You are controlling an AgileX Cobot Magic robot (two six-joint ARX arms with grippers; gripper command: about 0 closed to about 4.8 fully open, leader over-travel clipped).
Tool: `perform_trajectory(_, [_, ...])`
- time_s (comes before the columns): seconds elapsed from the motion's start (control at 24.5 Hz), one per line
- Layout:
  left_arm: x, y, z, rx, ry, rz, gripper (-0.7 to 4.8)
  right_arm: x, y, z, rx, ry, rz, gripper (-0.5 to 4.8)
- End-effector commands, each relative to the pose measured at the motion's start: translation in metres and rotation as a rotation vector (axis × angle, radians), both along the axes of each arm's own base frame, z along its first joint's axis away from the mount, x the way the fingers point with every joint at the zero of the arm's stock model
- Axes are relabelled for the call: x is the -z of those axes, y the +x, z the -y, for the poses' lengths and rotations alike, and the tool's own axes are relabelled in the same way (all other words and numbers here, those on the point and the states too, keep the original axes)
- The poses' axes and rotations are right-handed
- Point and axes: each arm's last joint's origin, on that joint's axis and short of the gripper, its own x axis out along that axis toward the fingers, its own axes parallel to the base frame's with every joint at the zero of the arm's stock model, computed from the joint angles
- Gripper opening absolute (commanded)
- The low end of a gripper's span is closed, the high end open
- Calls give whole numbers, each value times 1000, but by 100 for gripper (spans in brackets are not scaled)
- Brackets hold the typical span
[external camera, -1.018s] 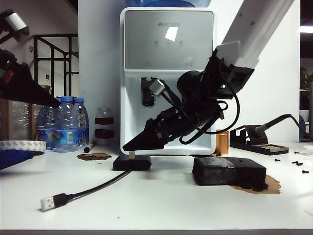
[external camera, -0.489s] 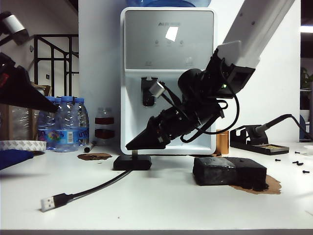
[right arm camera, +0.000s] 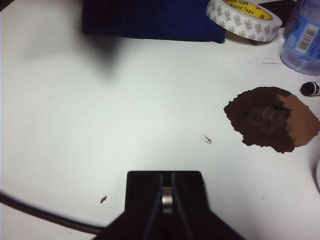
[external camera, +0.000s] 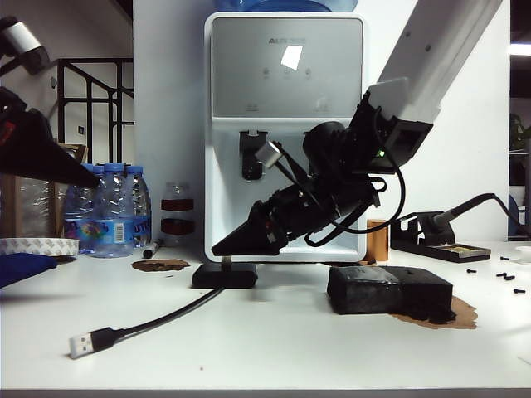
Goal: Take the USB flash drive out of the black sponge and insert it into the slot on top of the black USB adpator box.
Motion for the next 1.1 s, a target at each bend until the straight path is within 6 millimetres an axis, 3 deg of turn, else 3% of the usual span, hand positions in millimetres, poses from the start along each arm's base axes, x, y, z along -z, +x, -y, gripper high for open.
perform_trajectory(0.04, [-1, 0, 1, 9, -4, 9, -4, 0, -1, 0, -8, 8, -13, -1])
perform_trajectory(1.1, [-1, 0, 1, 11, -6, 9, -4, 24, -3, 4, 26, -55, -113, -1])
